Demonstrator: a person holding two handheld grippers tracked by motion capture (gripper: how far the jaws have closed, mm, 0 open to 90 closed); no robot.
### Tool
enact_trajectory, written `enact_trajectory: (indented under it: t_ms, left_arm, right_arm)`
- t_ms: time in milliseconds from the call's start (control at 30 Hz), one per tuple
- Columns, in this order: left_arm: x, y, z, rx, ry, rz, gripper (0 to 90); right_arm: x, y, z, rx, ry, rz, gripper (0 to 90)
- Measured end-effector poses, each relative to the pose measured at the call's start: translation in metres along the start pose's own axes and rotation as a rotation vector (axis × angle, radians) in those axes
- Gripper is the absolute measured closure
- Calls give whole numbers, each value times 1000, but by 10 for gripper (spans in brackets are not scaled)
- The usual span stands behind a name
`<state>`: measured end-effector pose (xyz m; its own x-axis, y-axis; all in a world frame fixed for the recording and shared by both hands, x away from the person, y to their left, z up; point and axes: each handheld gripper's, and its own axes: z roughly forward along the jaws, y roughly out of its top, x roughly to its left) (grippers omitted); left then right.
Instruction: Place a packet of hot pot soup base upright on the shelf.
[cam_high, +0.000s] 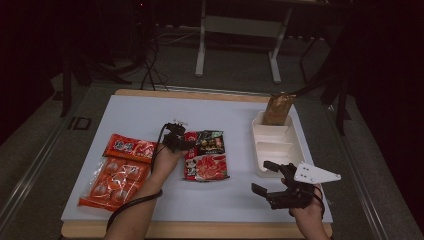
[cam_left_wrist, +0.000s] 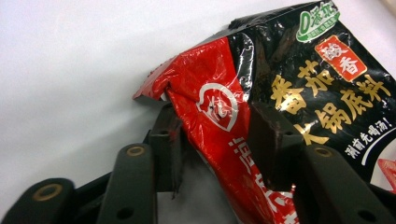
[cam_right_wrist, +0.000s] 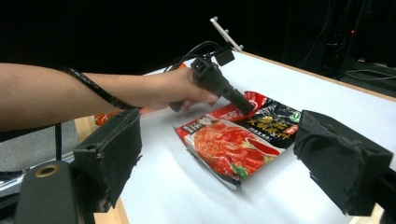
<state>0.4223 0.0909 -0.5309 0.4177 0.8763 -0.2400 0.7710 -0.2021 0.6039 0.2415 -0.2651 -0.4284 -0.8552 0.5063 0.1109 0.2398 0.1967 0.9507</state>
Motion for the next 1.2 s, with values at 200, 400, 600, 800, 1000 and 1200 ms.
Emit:
enact_trajectory:
  t_ms: [200, 400, 600, 800, 1000, 1200]
  left_arm:
    - [-9, 6, 2, 35, 56, -39, 770]
    - [-13, 7, 1, 34, 74, -16, 835]
    - [-18, 10, -5, 1, 84, 18, 871]
    - [-25, 10, -21, -74, 62, 39, 879]
    - [-32, 11, -35, -119, 45, 71, 885]
    - [-48, 12, -51, -191, 38, 147, 887]
  right_arm:
    - [0, -1, 2, 8, 4, -2, 148]
    - [-1, -1, 0, 3, 5, 5, 149]
    - [-2, -1, 2, 4, 6, 6, 149]
    - [-3, 0, -1, -8, 2, 7, 155]
    - [-3, 2, -3, -15, -8, -8, 155]
    - [-3, 3, -3, -26, -15, -6, 161]
